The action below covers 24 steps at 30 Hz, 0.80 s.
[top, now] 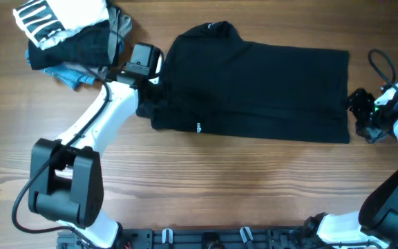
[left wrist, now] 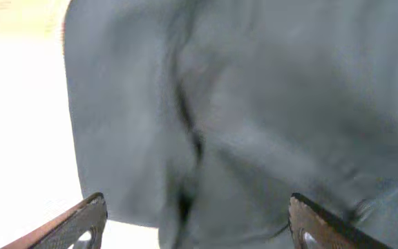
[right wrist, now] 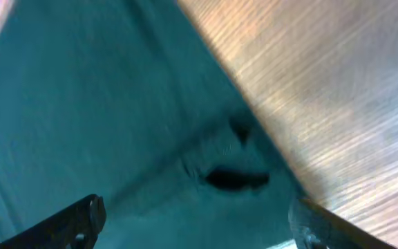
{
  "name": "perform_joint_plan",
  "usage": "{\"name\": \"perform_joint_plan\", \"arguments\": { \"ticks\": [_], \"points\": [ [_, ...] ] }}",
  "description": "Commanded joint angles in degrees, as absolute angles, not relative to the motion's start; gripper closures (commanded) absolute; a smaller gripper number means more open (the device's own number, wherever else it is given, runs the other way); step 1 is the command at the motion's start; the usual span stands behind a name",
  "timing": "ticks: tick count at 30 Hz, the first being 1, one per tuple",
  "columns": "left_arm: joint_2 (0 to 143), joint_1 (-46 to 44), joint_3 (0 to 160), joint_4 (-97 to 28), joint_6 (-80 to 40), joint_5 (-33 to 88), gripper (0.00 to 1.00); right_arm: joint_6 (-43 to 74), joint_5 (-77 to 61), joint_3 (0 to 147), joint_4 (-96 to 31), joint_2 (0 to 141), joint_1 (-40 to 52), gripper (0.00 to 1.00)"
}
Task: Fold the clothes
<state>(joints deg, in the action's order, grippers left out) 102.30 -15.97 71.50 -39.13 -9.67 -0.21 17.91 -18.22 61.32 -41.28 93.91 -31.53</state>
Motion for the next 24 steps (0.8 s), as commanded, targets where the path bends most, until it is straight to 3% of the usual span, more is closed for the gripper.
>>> {"name": "perform_joint_plan", "arguments": {
  "ticks": [1,4,7,11,13,15,16,19,24],
  "points": [
    [99.5,-14.0,72.4,-49.5,-9.4,-0.5,0.17,16.7,-18.2,61.4,-49.6,93.4,-31.4,0.11],
    [101.0,-14.0,68.0,-50.4,-9.4,3.7,0.19,17.1,-12.2,61.4,-55.3,93.4,-31.4,0.10],
    [102.1,-14.0,62.6,-42.4,-9.4,6.5,0.15,17.2,-11.6,61.4,-57.5,93.4,-31.4,0.10],
    [103.3,-14.0,60.0,-35.7,-9.4,9.1,0.16,18.9,-11.5,60.4,-57.3,93.4,-31.4,0.10],
    [104.3,-14.0,60.0,-35.0,-9.4,8.4,0.36,19.6,-11.5,58.5,-55.7,93.4,-31.4,0.10],
    [104.8,-14.0,60.0,-34.9,-9.4,5.6,0.85,19.7,-11.6,56.2,-53.3,93.4,-31.4,0.10],
    [104.8,-14.0,60.0,-35.2,-9.4,3.5,0.96,19.7,-11.6,55.4,-52.4,93.4,-31.4,0.10],
    [104.8,-13.6,60.0,-38.6,-9.4,-2.5,0.96,20.1,-12.1,52.0,-49.7,93.4,-31.3,0.10],
    [104.6,-12.5,60.0,-40.4,-9.4,-2.4,0.96,21.0,-17.0,46.4,-38.5,93.4,-31.3,0.07]
  ]
}}
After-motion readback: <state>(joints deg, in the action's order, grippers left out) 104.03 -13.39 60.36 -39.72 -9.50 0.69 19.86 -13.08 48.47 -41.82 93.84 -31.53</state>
